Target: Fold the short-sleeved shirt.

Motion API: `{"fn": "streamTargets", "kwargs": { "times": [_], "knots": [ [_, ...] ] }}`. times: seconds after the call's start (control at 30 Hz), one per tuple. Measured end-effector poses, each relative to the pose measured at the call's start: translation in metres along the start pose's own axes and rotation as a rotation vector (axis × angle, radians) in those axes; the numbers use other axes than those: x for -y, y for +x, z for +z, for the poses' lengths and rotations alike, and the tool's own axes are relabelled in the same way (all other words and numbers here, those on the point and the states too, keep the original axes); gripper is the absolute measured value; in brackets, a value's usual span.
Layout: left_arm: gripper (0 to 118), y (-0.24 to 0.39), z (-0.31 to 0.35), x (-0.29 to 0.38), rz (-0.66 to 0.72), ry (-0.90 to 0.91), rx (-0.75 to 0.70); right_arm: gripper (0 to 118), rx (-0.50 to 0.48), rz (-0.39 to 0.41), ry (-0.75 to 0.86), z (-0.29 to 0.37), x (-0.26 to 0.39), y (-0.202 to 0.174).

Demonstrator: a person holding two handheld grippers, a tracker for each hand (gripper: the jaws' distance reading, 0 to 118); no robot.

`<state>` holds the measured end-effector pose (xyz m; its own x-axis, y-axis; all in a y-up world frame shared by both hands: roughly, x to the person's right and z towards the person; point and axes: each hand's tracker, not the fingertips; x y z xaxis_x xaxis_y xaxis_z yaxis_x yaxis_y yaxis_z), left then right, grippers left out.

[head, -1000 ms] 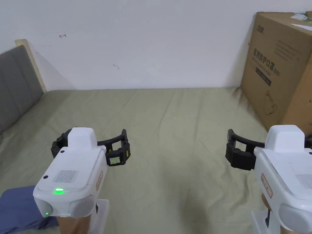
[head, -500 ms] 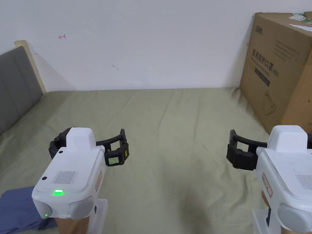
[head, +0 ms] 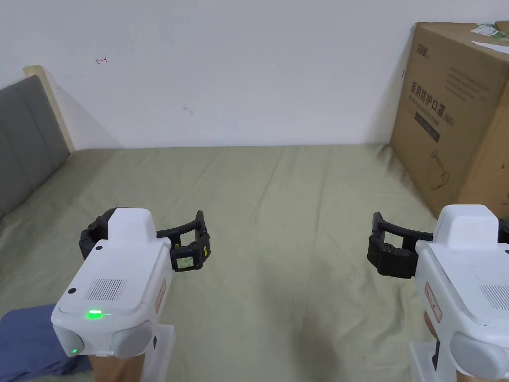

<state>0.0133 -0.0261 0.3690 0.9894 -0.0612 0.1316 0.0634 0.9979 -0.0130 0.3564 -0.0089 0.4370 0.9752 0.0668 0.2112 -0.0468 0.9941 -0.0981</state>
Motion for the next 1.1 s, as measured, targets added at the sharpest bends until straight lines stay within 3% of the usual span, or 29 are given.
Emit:
{"fn": "streamTargets", "kwargs": {
  "times": [1.1],
  "knots": [
    [118, -0.0023, -0.0036, 0.0018, -0.001, -0.004, 0.002, 118, 0.012, 0.001, -0.022, -0.0046, 0.0006, -0.0039]
  ]
}}
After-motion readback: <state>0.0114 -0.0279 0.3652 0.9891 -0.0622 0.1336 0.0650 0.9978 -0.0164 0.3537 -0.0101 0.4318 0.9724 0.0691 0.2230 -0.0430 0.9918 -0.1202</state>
